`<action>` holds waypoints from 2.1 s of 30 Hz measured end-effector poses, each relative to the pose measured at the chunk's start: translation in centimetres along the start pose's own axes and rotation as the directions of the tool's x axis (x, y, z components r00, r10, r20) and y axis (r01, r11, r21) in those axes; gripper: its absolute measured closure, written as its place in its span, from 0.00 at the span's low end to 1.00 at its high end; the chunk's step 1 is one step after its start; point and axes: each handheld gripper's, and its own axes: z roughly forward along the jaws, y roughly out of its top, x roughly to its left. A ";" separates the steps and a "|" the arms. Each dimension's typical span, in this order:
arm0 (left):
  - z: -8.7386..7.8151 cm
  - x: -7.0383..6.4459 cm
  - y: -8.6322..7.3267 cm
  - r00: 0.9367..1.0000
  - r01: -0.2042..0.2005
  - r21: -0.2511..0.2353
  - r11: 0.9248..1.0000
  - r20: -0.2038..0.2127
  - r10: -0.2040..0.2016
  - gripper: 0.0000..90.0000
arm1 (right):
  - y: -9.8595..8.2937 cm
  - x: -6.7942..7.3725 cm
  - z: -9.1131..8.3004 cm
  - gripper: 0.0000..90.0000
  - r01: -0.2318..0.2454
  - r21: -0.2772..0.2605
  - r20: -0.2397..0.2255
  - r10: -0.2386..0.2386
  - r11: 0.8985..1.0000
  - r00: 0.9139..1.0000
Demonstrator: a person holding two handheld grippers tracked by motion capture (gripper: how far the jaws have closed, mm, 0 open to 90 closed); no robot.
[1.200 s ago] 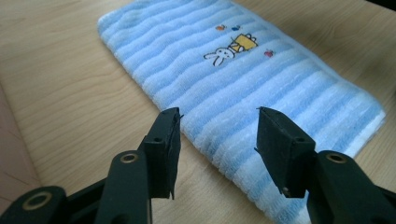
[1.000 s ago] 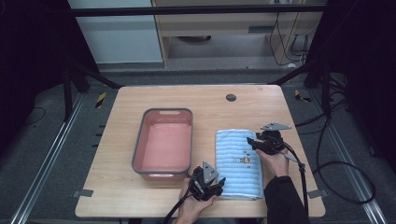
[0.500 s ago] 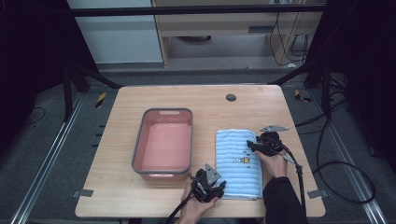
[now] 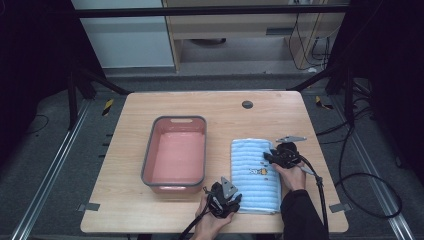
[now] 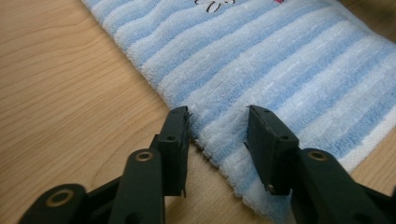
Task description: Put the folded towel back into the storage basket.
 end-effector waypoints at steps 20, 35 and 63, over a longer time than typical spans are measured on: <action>-0.8 0.4 0.1 0.996 0.072 -0.039 0.997 0.055 -0.070 0.96 | 0.4 0.6 -1.0 0.90 0.011 -0.050 -0.041 -0.013 0.999 0.999; -4.8 0.8 1.7 0.997 0.043 -0.145 0.989 0.075 -0.033 0.96 | 2.1 1.9 -4.8 0.90 0.024 -0.177 -0.094 -0.041 0.984 0.995; -10.0 2.0 4.9 0.999 0.000 -0.276 0.961 0.049 0.014 0.97 | 5.8 3.9 -9.2 0.90 0.044 -0.300 -0.073 -0.069 0.953 0.995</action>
